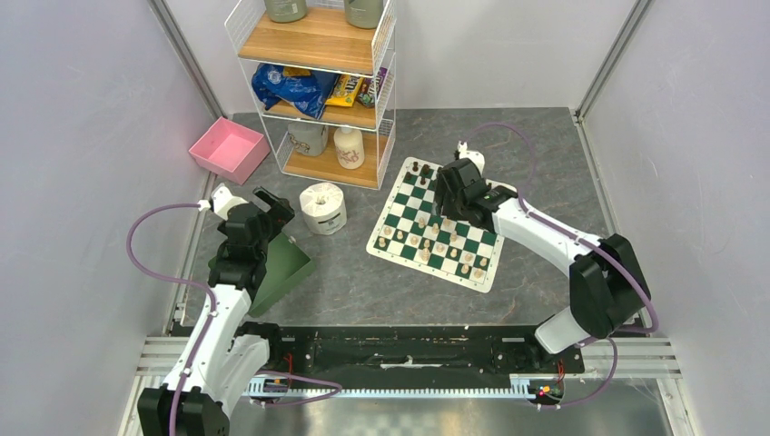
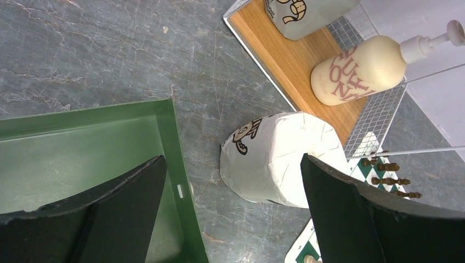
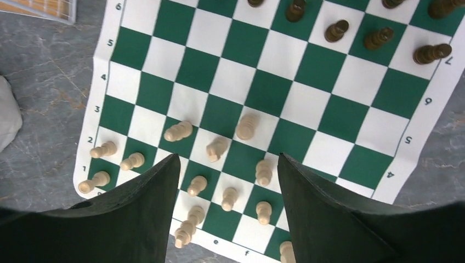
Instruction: Set up the chess pieces on the board
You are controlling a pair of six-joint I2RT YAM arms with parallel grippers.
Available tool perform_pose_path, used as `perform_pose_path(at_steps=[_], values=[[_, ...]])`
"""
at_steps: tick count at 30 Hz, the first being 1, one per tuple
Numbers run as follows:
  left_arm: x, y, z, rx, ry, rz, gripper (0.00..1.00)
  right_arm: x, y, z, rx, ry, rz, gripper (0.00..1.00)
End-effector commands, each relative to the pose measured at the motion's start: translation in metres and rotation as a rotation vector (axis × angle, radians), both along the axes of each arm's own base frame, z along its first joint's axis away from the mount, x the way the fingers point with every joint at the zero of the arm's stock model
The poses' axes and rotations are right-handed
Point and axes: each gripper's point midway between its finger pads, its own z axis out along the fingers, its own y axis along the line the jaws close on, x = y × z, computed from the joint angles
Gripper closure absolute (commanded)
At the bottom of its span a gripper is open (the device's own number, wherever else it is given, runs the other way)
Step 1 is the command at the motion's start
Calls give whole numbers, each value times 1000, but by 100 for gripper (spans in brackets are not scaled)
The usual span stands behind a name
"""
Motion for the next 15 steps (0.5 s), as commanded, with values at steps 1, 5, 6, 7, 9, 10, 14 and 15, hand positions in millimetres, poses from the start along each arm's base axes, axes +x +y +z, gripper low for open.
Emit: perform_pose_path(at_steps=[1, 5, 6, 7, 9, 10, 14, 15], values=[[2, 6, 6, -1, -33, 30, 0, -2, -13, 10, 54, 1, -37, 28], [4, 4, 8, -8, -41, 25, 0, 3, -22, -3, 40, 37, -56, 35], [4, 4, 8, -8, -41, 22, 0, 5, -23, -7, 33, 47, -59, 36], [5, 3, 9, -8, -41, 21, 0, 6, -24, -9, 28, 53, -57, 37], [6, 3, 8, -10, -40, 21, 0, 10, -22, -13, 17, 63, -49, 39], [7, 3, 8, -12, -43, 21, 0, 12, -22, -15, 11, 66, -44, 40], [9, 2, 7, -16, -39, 15, 0, 19, -19, -19, -10, 74, -31, 43], [9, 1, 7, -18, -38, 14, 0, 21, -18, -20, -15, 77, -28, 44]])
